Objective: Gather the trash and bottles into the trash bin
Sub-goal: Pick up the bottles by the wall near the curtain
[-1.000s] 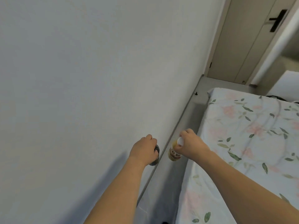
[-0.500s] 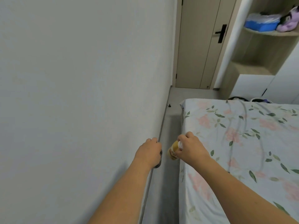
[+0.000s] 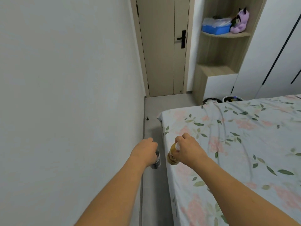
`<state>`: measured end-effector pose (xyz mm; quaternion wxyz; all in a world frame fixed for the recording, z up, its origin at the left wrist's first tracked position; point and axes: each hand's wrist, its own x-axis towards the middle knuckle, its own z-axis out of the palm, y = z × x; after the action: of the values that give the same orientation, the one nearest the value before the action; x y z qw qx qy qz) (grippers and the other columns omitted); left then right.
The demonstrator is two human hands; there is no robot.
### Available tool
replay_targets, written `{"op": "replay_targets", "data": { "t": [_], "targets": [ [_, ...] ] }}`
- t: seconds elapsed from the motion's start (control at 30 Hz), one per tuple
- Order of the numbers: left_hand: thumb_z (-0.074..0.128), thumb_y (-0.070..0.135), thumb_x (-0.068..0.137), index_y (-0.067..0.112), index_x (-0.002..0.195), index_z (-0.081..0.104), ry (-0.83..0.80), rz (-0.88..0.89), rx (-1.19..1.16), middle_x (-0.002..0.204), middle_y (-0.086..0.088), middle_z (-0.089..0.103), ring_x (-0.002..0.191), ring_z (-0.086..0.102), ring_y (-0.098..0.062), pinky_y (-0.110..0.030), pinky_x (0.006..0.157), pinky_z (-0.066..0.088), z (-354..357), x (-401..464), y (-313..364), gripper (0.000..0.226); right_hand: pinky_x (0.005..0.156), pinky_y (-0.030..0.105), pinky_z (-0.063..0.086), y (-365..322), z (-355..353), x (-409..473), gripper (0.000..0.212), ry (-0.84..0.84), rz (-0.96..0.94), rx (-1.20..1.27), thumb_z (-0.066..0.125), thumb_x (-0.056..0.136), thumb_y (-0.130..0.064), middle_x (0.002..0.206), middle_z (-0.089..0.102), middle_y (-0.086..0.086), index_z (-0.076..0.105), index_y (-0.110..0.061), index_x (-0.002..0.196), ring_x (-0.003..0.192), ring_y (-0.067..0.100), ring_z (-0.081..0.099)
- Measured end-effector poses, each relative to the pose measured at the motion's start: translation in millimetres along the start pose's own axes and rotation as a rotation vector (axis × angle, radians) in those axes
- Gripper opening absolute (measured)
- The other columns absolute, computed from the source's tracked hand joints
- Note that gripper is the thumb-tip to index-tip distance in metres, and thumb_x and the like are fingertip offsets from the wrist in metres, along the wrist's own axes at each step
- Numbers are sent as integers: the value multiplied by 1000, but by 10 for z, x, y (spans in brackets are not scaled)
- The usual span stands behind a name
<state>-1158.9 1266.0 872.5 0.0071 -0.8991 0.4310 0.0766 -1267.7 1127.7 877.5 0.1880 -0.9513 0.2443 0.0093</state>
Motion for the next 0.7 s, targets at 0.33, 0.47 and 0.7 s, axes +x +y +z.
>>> {"op": "replay_targets", "data": {
  "t": [0.33,0.47,0.7],
  "targets": [
    [48,11,90,6,106,60,-60,106,53,111,-9,52,97,51,-27,-37,81,48,-328,1533,-431,20,86,32,48,65,-298,1343,41,-1,115,-11,56,85,-31,120,46,3,51,-18,124,105,23,48],
    [49,11,89,5,106,61,-115,114,65,112,-10,53,95,55,-28,-37,81,51,-457,2199,-564,22,84,31,49,209,-509,1890,45,-13,155,12,58,84,-30,122,45,2,49,-20,127,106,22,49],
    [50,17,91,7,109,62,-95,132,73,112,-11,54,98,56,-29,-38,82,51,-631,3164,-752,23,85,31,47,403,-647,2817,48,-36,158,15,59,86,-28,122,46,4,46,-19,131,108,24,50]
  ]
}}
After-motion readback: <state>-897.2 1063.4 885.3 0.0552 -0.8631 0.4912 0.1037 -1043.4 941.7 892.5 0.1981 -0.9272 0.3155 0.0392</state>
